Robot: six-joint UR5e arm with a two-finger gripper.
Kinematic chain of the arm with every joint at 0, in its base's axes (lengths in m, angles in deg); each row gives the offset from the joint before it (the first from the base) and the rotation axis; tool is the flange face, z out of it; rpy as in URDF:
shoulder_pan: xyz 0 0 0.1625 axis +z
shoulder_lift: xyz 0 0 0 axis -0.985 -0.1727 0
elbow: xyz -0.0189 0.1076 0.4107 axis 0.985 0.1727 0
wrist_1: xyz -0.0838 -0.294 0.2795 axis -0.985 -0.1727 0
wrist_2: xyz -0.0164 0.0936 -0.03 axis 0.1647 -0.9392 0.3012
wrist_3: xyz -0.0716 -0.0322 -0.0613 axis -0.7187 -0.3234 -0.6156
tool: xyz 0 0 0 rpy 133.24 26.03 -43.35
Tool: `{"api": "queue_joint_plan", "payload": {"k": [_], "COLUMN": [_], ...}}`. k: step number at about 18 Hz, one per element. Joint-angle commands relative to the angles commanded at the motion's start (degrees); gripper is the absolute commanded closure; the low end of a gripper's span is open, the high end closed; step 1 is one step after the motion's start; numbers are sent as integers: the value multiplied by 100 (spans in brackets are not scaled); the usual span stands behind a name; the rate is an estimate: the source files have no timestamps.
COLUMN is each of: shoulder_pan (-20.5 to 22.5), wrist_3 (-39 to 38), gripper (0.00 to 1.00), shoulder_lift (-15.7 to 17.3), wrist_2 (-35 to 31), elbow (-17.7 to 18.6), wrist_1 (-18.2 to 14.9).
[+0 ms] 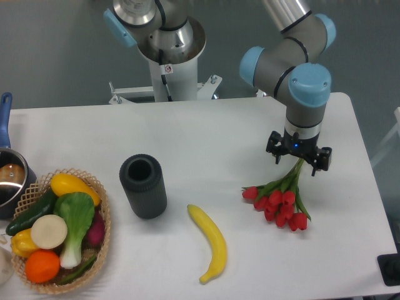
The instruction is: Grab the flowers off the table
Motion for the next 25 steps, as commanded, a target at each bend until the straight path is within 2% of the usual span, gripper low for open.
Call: {"api": "queue_joint_plan", "payload": {"k": [4,10,11,13,14,15,25], "shoulder_pan": [-88,-220,-255,-264,-264,-264,-273], "wrist_3": [264,229,211,211,202,194,-139], "gripper": [0,0,11,65,87,100,100], "shoulder_lift": [-316,-545,-580,-581,-572,-555,-150], "wrist_2": [-9,0,0,0,-9,-9,-26], "elbow": [-35,-158,-185,-176,-159,-150,-237], "wrist_1": [9,123,158,158,158,158,123]}}
